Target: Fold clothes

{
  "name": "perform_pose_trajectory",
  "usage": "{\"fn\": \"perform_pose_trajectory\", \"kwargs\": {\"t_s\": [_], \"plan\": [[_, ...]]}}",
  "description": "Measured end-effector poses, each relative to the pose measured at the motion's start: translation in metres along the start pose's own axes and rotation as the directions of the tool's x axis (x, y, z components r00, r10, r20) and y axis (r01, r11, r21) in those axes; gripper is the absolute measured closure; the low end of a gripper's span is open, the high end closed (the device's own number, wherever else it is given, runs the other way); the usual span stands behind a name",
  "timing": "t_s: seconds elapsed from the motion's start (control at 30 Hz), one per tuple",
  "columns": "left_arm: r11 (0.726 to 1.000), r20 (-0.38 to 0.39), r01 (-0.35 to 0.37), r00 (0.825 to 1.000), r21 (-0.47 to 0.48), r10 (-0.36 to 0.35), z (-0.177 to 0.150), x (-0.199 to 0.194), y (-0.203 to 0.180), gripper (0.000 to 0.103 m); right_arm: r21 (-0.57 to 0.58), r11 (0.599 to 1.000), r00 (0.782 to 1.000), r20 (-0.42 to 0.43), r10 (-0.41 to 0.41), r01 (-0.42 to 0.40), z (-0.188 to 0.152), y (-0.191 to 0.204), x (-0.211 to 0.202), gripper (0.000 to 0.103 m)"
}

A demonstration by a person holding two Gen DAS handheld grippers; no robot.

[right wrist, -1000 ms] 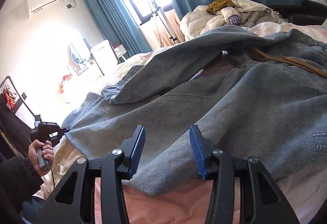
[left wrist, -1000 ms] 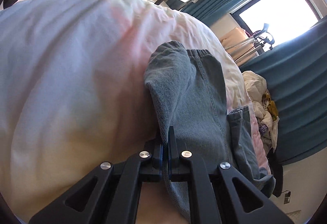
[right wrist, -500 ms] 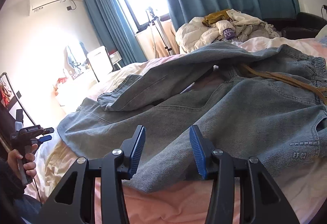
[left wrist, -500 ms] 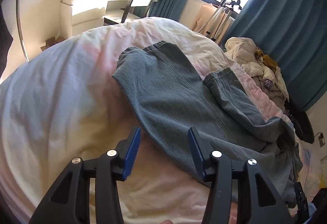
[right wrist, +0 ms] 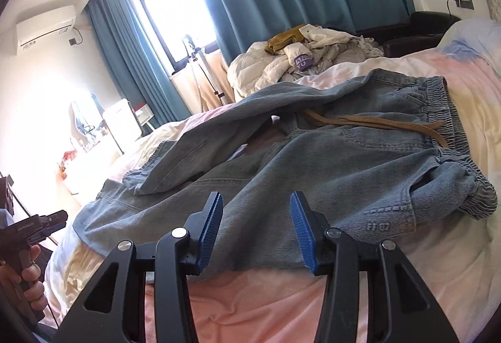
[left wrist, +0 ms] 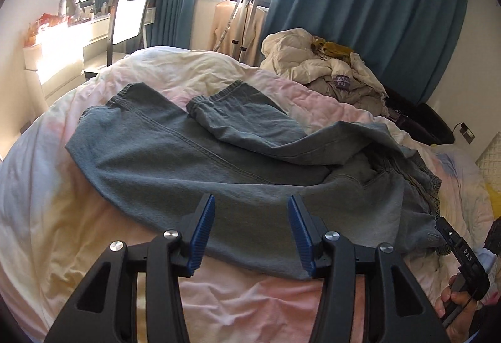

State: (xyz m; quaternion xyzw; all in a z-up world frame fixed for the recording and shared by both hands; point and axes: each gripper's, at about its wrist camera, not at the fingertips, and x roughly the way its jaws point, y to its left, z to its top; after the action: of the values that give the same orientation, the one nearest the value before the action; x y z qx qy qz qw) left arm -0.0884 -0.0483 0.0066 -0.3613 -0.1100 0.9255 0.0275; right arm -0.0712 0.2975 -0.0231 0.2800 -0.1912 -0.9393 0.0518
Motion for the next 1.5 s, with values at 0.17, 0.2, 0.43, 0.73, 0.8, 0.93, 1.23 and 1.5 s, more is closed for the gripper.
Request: {"fn": "perform_pose_trajectory", "kwargs": {"t_s": [0.17,0.2,0.43,0.73,0.8,0.93,1.23,1.5], "plan": [[0.994,0.008,0.030,0.999,0.105,-0.031,-0.009,0.015,-0.038,0.053,0.018,0.997,0.997,-0.009,-0.076,0.077,0.003,-0.011,-0.006,0.058],[0.992,0.007,0.039,0.999,0.118,-0.041,-0.013,0.019,-0.041,0.053,0.020,0.995,0.995,-0.014,-0.096,0.096,0.004,-0.013,-0.007,0.058],[0.991,-0.059,0.103,0.993,0.090,-0.098,-0.036,0.049,-0.023,0.053,0.203,0.948,0.969,-0.075,-0.234,0.244,0.022,-0.070,-0.028,0.052],[0.988,-0.059,0.133,0.990,0.079,-0.129,-0.034,0.065,-0.021,0.054,0.716,0.680,0.987,-0.084,-0.140,0.158,0.004,-0.186,-0.041,0.024],[0.988,-0.070,0.132,0.989,0.083,-0.126,-0.035,0.070,-0.022,0.053,0.774,0.620,0.992,-0.080,-0.102,0.126,-0.001,-0.200,-0.030,0.024],[0.988,-0.082,0.139,0.988,0.067,-0.134,-0.035,0.075,-0.020,0.053,0.775,0.608,0.984,-0.102,-0.148,0.172,0.003,-0.216,-0.011,0.024],[0.992,-0.087,0.108,0.991,0.070,-0.102,-0.035,0.084,-0.019,0.053,0.730,0.642,0.971,-0.144,-0.189,0.233,0.007,-0.228,0.011,0.082],[0.990,-0.109,0.108,0.989,0.086,-0.099,-0.038,0.089,-0.022,0.054,0.533,0.794,0.941,-0.013,-0.338,0.293,0.068,-0.196,-0.033,0.093]]}}
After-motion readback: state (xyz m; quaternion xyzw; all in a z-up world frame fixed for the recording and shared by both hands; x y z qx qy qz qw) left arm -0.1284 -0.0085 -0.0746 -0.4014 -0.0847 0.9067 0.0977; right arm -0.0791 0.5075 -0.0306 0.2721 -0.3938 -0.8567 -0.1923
